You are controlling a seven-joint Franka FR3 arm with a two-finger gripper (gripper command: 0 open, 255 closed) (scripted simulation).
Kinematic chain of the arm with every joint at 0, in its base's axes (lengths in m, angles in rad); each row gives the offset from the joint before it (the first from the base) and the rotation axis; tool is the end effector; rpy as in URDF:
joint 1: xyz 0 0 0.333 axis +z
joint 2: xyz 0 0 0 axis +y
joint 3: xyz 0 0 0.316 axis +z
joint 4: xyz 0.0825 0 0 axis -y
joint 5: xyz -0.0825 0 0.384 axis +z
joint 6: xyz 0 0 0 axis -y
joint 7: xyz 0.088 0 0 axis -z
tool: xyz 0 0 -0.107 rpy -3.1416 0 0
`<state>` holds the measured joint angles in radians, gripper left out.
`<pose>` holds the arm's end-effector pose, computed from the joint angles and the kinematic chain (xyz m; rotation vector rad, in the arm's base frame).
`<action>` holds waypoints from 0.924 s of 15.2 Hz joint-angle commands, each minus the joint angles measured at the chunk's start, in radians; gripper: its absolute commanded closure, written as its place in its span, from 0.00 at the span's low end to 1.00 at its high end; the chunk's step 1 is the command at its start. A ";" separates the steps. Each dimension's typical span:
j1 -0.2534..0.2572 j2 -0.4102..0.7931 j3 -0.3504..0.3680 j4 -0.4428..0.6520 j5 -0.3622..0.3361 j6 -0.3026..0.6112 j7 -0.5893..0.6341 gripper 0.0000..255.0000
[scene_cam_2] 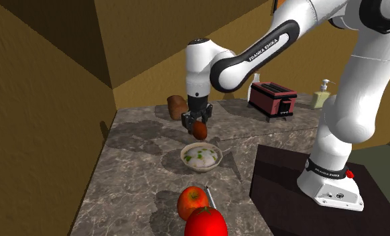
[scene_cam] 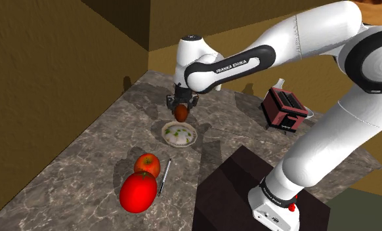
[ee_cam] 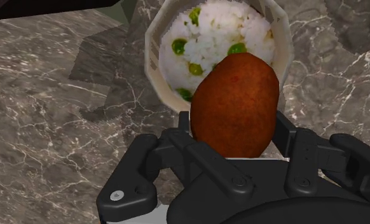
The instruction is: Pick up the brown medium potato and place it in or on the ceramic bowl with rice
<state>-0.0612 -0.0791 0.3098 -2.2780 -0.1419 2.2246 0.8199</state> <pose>0.4928 0.1215 0.3894 2.9415 -0.7303 0.1336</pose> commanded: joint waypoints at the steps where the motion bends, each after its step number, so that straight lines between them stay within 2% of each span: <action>1: -0.002 0.003 -0.002 -0.023 -0.004 0.026 0.001 1.00; 14: -0.006 0.104 -0.001 -0.079 -0.071 0.174 0.063 1.00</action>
<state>-0.0685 0.0209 0.3071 -2.3567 -0.2101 2.3938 0.8778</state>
